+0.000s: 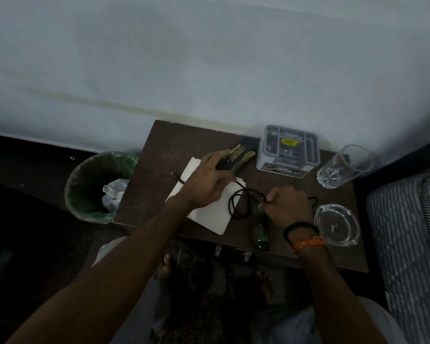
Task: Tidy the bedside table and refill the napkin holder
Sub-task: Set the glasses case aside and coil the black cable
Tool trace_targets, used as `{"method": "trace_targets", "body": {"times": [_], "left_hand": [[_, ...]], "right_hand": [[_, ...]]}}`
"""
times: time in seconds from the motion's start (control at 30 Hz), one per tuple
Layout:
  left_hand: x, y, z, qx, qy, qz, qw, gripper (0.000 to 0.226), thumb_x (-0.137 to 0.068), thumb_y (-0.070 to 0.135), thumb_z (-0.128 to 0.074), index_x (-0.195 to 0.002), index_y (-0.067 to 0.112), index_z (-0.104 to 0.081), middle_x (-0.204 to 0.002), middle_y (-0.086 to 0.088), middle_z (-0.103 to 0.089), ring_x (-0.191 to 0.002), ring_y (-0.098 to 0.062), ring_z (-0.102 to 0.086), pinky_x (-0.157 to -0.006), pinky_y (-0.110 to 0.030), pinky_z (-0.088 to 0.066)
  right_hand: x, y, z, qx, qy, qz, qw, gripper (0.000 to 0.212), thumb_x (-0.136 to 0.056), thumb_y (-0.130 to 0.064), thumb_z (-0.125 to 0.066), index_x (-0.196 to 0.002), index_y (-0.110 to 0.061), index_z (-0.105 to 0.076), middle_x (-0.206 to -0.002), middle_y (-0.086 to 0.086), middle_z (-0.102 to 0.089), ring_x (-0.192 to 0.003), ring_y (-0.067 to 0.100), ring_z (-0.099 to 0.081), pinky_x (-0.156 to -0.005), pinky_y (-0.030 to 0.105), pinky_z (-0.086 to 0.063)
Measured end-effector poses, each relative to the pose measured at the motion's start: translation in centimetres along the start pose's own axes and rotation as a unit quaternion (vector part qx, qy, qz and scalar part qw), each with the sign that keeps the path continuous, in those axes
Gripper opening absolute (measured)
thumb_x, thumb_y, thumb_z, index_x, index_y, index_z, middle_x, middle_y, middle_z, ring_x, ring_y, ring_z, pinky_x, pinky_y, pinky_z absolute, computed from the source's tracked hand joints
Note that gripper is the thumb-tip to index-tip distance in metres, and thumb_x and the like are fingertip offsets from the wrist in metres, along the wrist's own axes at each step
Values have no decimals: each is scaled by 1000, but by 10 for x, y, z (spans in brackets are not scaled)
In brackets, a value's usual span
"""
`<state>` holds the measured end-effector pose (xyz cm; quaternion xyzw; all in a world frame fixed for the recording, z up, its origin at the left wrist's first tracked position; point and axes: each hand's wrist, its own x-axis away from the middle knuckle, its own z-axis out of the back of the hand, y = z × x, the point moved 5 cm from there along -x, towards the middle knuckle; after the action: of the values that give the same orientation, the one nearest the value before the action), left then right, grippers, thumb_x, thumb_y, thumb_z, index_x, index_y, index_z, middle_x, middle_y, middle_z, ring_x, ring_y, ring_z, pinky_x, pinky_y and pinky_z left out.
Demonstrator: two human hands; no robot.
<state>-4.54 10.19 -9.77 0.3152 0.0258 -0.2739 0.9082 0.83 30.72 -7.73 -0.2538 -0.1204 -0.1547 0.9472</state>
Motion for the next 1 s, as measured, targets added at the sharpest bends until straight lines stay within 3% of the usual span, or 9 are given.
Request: {"method": "trace_targets", "body": {"times": [0.17,0.27,0.37,0.53,0.7,0.87,0.93,1.0], "left_hand": [[4,-7,-1,16,19,32,999,23,-91,20,-60,-109,20,-75,-154,-15,-36,-140,-36,-32,-107,-37,-37],[5,-7,1,31,39,47,998,17,-89,23,-68,-105,19,-74,-150,-15,-39,-137,-34,-37,-106,-38,-38],[5,-9,4,40,55,72,995,31,-79,28,-80,-105,18,-66,-150,-11,-39,-135,-34,-38,-107,-41,-36],[1,-17,12,59,60,104,991,58,-65,28,-89,-114,22,-59,-150,-3,-37,-132,-29,-36,-99,-37,-37],[-4,-26,20,73,36,112,990,80,-59,29,-93,-128,24,-52,-152,0,-36,-135,-26,-35,-103,-39,-39],[-2,-38,27,87,-17,77,993,90,-61,29,-92,-138,26,-46,-154,6,-37,-134,-20,-40,-106,-37,-39],[0,-41,28,91,-28,71,993,88,-63,25,-91,-139,25,-47,-155,8,-37,-134,-18,-42,-106,-35,-39],[1,-43,29,95,-39,66,993,87,-64,23,-91,-139,25,-48,-155,9,-37,-133,-17,-44,-106,-38,-44]], "right_hand": [[7,-1,-12,101,-56,-40,993,66,-62,-52,-84,-107,-10,-62,-114,15,-63,-108,36,-59,-85,37,-49],[8,-3,-17,118,-82,-54,988,75,-56,-54,-86,-112,-12,-58,-118,14,-60,-110,36,-59,-83,37,-50],[5,-5,-18,152,-103,-43,982,72,-51,-50,-89,-107,-13,-62,-114,12,-64,-105,34,-62,-80,36,-52],[2,-9,-15,164,-72,-30,983,51,-68,-39,-78,-110,-14,-63,-118,14,-62,-107,36,-62,-82,37,-53],[-5,-12,1,108,-61,-11,992,32,-68,-36,-73,-90,-14,-64,-100,10,-65,-93,34,-63,-69,30,-46],[-5,-42,24,54,82,138,986,13,-71,-30,-66,-68,-20,-59,-68,-4,-61,-70,22,-61,-65,33,-53],[-8,-59,23,56,124,212,968,6,-73,-26,-65,-75,-23,-60,-69,-5,-62,-68,19,-60,-63,37,-55],[-14,-72,16,38,129,261,956,16,-74,-17,-65,-88,-26,-67,-80,-4,-68,-76,20,-63,-67,39,-56]]}}
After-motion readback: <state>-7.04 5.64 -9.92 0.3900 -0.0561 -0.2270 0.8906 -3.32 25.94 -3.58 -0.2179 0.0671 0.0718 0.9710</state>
